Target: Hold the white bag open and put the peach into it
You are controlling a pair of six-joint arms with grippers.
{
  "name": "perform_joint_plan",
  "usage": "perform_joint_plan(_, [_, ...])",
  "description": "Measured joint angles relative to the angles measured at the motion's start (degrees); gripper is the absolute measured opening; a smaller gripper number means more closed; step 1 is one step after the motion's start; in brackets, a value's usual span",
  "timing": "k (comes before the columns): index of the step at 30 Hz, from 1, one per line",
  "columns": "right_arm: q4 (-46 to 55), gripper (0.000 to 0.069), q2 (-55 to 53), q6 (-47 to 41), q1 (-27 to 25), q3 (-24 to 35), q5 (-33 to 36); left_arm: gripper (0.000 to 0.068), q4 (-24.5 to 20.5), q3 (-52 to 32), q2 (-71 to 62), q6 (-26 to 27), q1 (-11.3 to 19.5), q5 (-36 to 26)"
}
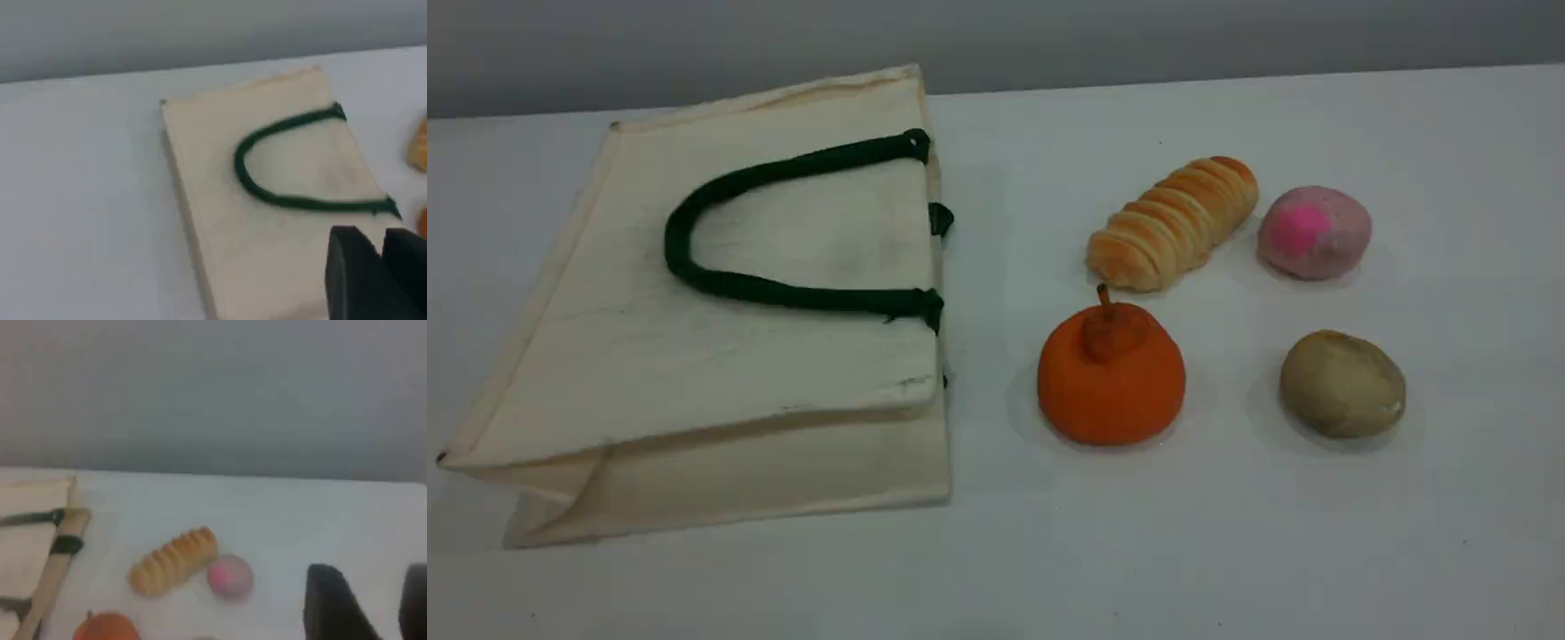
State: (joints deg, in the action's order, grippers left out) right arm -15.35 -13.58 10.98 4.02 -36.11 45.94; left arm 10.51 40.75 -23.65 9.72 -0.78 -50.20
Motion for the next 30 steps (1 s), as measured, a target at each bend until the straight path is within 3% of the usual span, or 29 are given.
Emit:
perform_joint_plan(8, [0.0, 0.0205, -11.9, 0.15, 0.0, -3.15, -7.17, 0.0135, 0.0, 0.72, -16.42, 2.2, 0.0, 10.06])
perform_joint_plan(19, [0.46, 0.0013, -20.78, 1.76, 0.0, -3.26, -12.48, 0.0139, 0.0, 0.72, -22.08, 1.96, 0.0, 15.79])
perform_joint_plan(26, [0.46, 0.0007, -24.56, 1.71, 0.0, -3.26, -12.87, 0.0148, 0.13, 0.72, -22.08, 1.09, 0.0, 16.52])
perform_joint_plan(30, [0.46, 0.005, -25.73, 1.71, 0.0, -3.26, -13.11, 0.019, 0.17, 1.75, -22.08, -0.03, 0.0, 16.5])
